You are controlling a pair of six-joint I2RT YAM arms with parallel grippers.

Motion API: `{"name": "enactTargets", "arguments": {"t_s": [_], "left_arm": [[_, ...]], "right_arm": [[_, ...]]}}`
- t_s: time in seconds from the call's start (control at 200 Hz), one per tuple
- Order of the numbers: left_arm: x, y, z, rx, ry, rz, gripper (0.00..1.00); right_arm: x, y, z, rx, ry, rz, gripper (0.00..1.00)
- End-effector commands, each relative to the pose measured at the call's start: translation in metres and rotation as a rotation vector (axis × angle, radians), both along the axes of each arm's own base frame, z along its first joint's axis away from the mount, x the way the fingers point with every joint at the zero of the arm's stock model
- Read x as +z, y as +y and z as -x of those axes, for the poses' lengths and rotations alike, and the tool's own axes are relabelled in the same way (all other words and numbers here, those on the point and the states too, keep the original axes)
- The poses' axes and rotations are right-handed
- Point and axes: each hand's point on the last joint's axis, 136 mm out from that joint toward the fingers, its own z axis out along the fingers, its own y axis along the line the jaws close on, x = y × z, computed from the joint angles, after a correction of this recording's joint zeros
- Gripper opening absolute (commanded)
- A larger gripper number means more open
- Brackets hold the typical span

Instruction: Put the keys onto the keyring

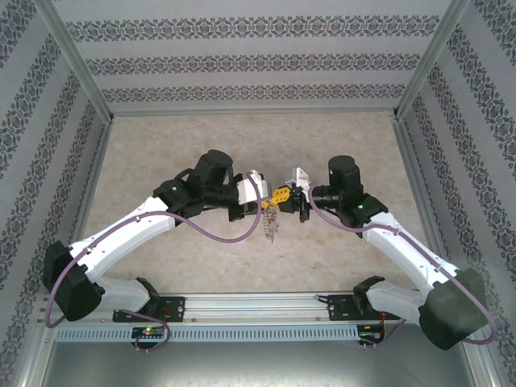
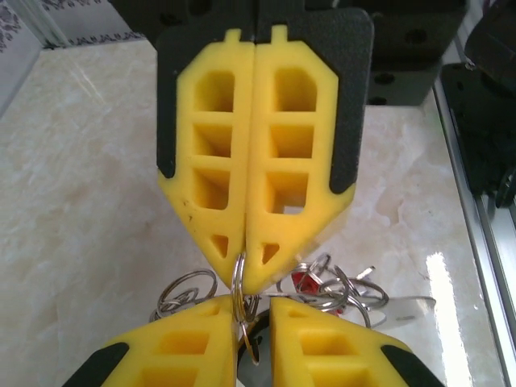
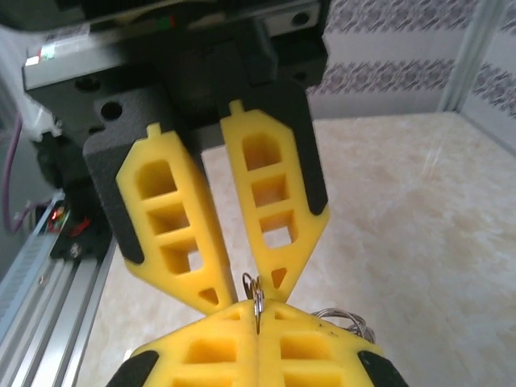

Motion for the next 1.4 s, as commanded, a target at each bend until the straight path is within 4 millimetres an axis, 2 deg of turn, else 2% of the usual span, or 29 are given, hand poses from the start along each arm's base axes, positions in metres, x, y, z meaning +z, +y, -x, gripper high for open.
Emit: {"name": "enactTargets", "arguments": {"t_s": [0.0, 0.245, 0.36, 0.38, 0.495, 0.605, 0.69, 0.824, 0.979, 1.209, 1.394], "left_arm": [[0.002, -0.001, 0.004, 0.003, 0.030, 0.048, 0.18], [0.007, -0.002, 0.003, 0.020, 0.030, 0.097, 0.15], [0.010, -0.003, 0.003, 0.020, 0.025, 0.112, 0.03], [0.011, -0.002, 0.002, 0.022, 0.021, 0.113, 0.00], [0.014, 0.001, -0.004, 0.057, 0.008, 0.116, 0.00], [0.011, 0.004, -0.007, 0.070, 0.002, 0.091, 0.00], [0.006, 0.006, -0.006, 0.065, 0.007, 0.053, 0.00], [-0.002, 0.007, -0.007, 0.053, 0.014, 0.003, 0.00], [-0.005, 0.007, -0.005, 0.016, 0.015, -0.046, 0.00], [-0.002, 0.004, 0.001, -0.027, 0.015, -0.036, 0.00], [-0.005, 0.001, 0.007, -0.063, 0.039, -0.029, 0.00]], "right_arm": [[0.046, -0.004, -0.016, -0.108, -0.097, -0.184, 0.00], [0.060, -0.009, -0.020, -0.165, -0.105, -0.305, 0.00], [0.060, -0.008, -0.017, -0.147, -0.121, -0.301, 0.00], [0.058, -0.007, -0.016, -0.140, -0.121, -0.296, 0.00], [0.046, -0.001, -0.004, -0.061, -0.128, -0.234, 0.00], [0.022, 0.003, 0.010, 0.022, -0.119, -0.108, 0.00], [0.002, 0.000, 0.017, 0.048, -0.131, 0.012, 0.11], [-0.012, -0.006, 0.017, 0.054, -0.129, 0.108, 0.20], [-0.011, -0.006, 0.018, 0.083, -0.109, 0.150, 0.27], [-0.012, -0.001, 0.014, 0.107, -0.076, 0.169, 0.33], [-0.011, 0.004, 0.010, 0.114, -0.076, 0.172, 0.32]]}}
